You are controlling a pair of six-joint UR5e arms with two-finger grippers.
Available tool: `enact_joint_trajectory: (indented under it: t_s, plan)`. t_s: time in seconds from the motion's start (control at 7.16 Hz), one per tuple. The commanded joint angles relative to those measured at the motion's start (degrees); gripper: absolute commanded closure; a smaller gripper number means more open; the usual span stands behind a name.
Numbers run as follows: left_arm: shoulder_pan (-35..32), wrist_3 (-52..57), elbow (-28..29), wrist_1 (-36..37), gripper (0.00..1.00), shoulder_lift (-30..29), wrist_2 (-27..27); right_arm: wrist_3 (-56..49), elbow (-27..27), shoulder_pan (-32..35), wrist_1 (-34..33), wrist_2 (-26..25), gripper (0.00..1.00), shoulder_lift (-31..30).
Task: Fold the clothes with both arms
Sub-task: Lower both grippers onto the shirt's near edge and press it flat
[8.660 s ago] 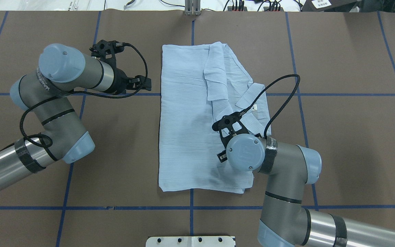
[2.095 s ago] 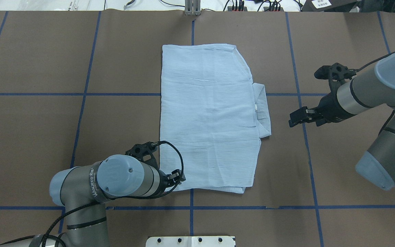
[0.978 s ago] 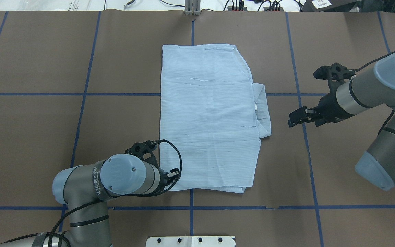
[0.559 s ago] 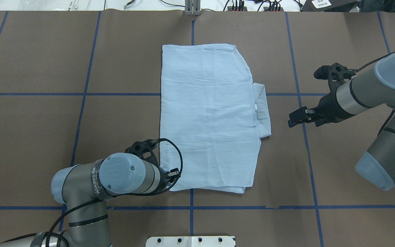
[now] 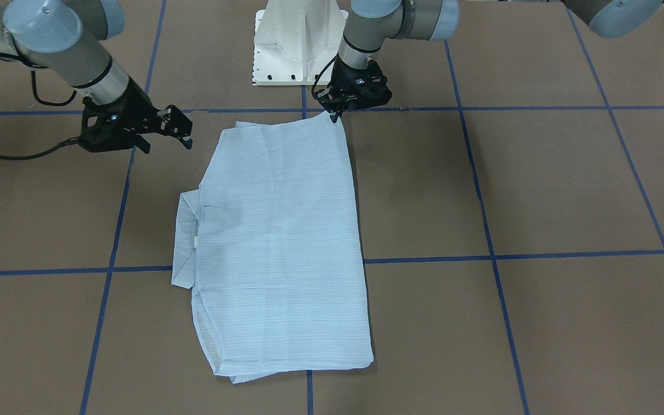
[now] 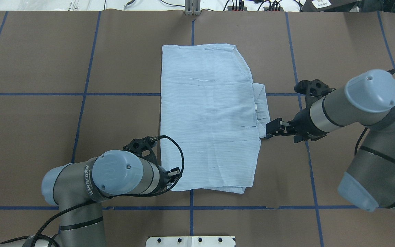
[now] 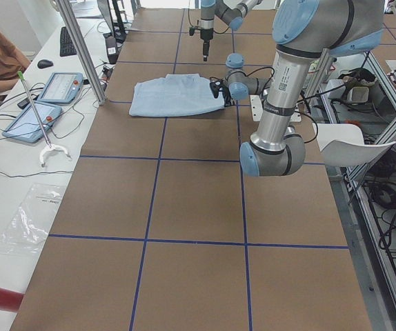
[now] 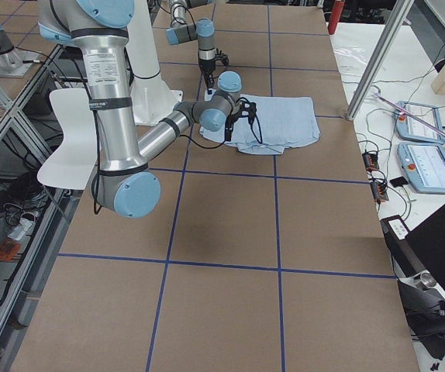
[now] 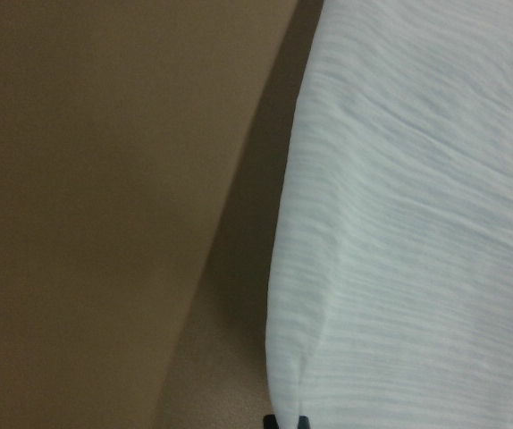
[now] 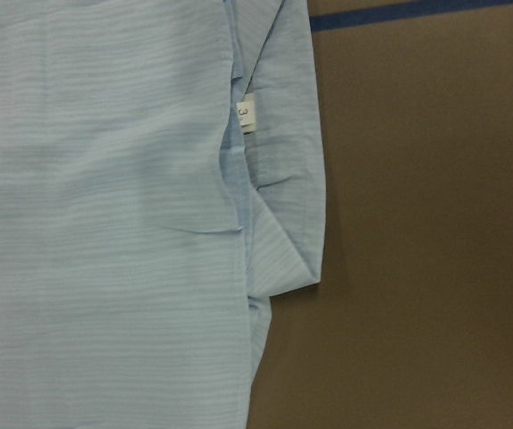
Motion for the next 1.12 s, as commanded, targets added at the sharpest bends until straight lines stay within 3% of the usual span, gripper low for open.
enact_joint_trajectory:
  t_s: [0.0, 0.28, 0.42, 0.7, 0.98]
  plan:
    - [0.01, 0.16, 0.3, -0.02, 1.0, 0.0, 0.02, 15.95, 0.16, -9.94, -2.36, -10.33, 0.0, 2.13]
    - [0.01, 0.16, 0.3, -0.02, 1.0, 0.0, 0.02, 28.61, -0.01, -14.87, -15.41, -13.09, 0.0, 9.57]
    - [0.09, 0.16, 0.3, -0.11, 1.0, 0.0, 0.02, 30.75, -0.1, -16.81, -18.61, -13.53, 0.0, 11.17]
    - [0.09, 0.25, 0.22, -0.11, 1.0, -0.09, 0.11, 33.14, -1.06, -20.95, -18.47, -18.61, 0.0, 11.62]
    - [0.09, 0.25, 0.22, -0.11, 1.0, -0.18, 0.2, 33.15, -2.29, -21.05, -18.29, -18.81, 0.0, 11.98]
